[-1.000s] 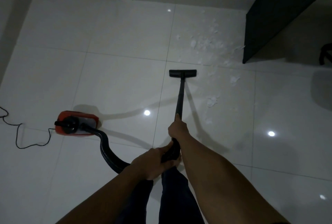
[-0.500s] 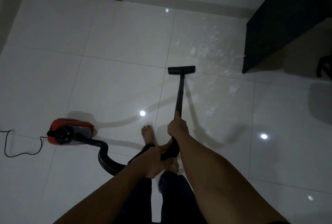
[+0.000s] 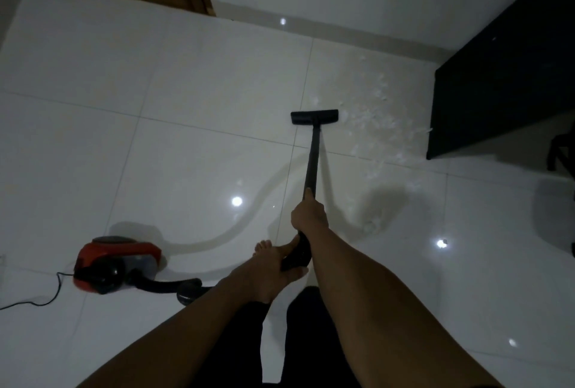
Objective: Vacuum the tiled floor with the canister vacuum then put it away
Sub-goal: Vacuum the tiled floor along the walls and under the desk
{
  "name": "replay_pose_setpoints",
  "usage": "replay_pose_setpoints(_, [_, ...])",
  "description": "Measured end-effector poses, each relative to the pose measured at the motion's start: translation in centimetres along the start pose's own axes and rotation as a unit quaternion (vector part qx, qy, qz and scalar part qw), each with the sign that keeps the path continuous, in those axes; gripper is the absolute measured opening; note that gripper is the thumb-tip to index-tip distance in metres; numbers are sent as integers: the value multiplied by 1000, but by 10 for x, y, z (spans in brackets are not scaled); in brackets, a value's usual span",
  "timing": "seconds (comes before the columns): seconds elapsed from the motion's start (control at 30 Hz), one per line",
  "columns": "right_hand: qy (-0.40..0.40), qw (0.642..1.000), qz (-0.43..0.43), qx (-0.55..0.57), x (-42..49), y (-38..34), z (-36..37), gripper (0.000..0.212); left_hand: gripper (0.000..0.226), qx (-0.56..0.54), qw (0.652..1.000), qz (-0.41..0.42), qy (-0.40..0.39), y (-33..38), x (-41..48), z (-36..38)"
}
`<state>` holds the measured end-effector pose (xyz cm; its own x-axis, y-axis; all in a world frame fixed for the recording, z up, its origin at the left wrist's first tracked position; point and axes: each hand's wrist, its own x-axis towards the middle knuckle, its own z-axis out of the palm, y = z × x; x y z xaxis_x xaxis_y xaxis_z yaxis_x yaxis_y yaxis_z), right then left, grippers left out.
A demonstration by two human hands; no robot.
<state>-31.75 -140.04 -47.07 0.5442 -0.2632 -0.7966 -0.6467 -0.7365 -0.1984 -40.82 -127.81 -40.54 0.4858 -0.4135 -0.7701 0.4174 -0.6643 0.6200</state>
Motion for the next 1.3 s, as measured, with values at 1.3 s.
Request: replay_pose_setpoints(1.3, [1,981,24,194,215,-152,-249,70,71,72,997,4,31,222,186,-223])
